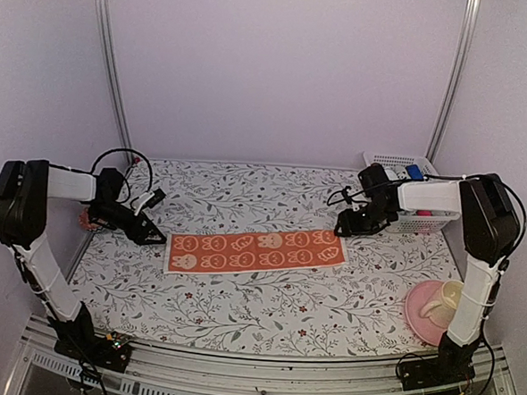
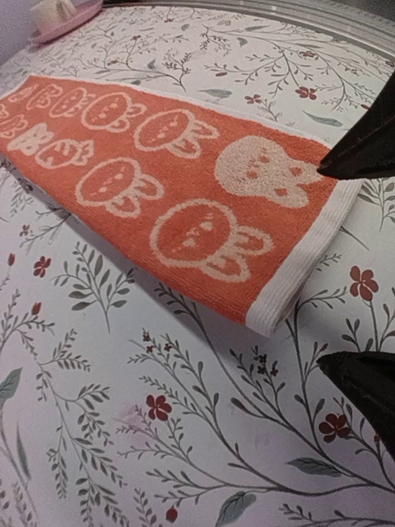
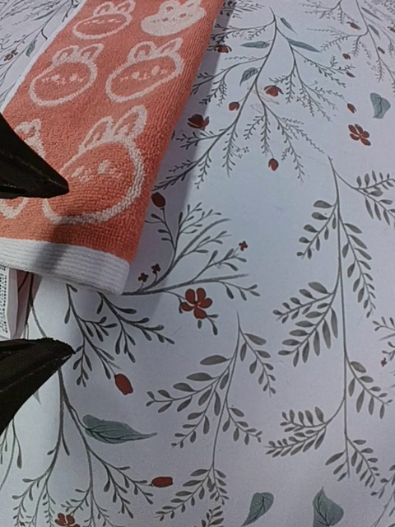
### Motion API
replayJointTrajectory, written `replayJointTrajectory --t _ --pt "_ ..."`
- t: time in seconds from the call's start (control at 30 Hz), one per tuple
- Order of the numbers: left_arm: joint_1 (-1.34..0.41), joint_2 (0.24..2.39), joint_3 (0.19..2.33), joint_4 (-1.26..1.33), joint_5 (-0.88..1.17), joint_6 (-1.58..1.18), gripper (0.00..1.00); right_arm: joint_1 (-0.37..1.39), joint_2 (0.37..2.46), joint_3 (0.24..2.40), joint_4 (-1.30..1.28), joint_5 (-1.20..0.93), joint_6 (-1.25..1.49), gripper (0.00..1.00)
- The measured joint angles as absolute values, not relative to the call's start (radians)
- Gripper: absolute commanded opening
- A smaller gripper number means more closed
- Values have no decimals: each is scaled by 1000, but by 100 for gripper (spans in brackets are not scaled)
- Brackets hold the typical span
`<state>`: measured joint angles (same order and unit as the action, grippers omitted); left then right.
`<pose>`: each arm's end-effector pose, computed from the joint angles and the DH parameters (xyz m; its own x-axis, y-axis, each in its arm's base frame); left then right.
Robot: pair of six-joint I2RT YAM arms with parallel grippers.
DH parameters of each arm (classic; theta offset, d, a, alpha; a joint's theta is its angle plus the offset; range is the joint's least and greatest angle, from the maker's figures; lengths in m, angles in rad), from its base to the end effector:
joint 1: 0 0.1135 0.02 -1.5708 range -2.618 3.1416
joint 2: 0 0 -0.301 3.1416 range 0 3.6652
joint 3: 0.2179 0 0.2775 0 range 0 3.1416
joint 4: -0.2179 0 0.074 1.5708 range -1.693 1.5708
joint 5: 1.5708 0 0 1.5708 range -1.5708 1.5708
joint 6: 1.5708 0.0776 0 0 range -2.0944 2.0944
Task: Roll the towels
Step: Smooth out the towel at the center of the board.
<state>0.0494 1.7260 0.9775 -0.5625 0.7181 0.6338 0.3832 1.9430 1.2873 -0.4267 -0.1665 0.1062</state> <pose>0.3420 -0.0342 0.1425 -0.6998 0.4119 -0.5836 0.6777 0.6410 -0.3602 0.4139 0.1807 0.1433 -0.8612 -0.2344 -0.4511 -0.3515 0.9156 0.1953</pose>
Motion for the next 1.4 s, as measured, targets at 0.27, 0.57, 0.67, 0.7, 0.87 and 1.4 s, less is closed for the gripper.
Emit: replayJointTrajectory --t 0.27,0.57,0.67,0.7,0.87,1.4 --pt "42 1768 978 -561 718 586 52 376 1952 1287 -410 -216 136 42" --pt "4 1781 978 -524 694 528 45 374 1952 1277 -392 -255 139 38" --pt "2 1790 978 -505 675 503 44 373 1952 1271 -387 -265 139 36" --pt "2 1793 978 -498 668 496 43 373 1952 1270 -387 -268 139 36" --pt "2 1813 978 -483 670 474 38 373 1952 1268 -379 -273 139 34" --pt "-6 1850 1011 -495 722 462 0 373 1952 1267 -372 -287 136 20"
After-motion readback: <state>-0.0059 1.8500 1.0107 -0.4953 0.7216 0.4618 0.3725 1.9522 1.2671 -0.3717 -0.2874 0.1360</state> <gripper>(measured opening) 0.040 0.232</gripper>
